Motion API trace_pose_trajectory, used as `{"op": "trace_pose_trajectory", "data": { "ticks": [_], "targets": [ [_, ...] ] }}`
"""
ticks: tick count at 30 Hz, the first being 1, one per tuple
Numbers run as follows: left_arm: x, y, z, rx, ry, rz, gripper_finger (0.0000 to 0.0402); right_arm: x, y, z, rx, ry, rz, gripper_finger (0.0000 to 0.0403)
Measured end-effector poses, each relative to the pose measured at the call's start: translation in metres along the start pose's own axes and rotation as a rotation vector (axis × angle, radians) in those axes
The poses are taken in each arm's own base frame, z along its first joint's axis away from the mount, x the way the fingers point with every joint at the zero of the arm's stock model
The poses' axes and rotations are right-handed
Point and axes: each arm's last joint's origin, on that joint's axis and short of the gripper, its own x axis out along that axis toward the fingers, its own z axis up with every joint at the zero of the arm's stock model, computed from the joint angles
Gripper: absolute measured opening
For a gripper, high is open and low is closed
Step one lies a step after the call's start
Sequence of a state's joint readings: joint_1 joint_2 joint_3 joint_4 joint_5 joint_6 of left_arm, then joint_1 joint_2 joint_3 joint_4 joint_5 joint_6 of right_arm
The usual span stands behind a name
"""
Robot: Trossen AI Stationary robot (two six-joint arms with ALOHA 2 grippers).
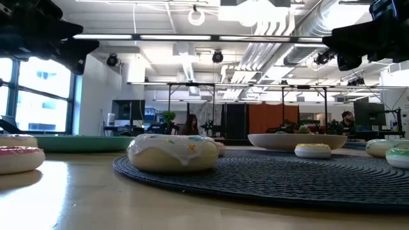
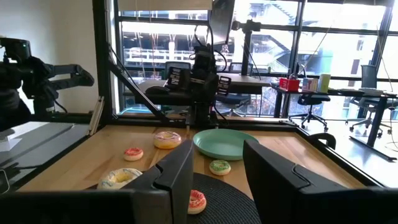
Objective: Pick & Place donuts
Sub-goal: Put the large light green donut on the white plate
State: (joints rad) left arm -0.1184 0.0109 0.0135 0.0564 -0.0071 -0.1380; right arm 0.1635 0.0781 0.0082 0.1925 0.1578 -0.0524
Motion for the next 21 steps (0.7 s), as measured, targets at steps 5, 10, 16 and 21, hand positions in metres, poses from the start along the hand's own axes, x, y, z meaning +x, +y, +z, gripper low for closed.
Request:
{"op": "trace_pose_trajectory", "data": {
  "ticks": [5,10,16,21],
  "targets": [
    [0.0,0.0003,0.0003,-0.01,-0.004,0.011,0.0198,0.0,0.0,0.0,0.0,0.0,0.0,0.0138],
    [-0.0001,0.0018,0.0016,-0.183,-0.029,0.063,0.0198,0.0,-0.0002,0.0006,-0.017,-0.005,-0.007,0.0138],
    [-0.0002,0.0024,0.0023,-0.209,-0.041,0.084,0.0198,-0.0001,0.0026,0.0007,-0.051,-0.013,0.089,0.0138],
    [-0.0004,0.0016,0.0045,-0.212,-0.049,0.068,0.0198,-0.0001,0.0028,0.0008,-0.053,-0.014,0.096,0.0138]
  ]
}}
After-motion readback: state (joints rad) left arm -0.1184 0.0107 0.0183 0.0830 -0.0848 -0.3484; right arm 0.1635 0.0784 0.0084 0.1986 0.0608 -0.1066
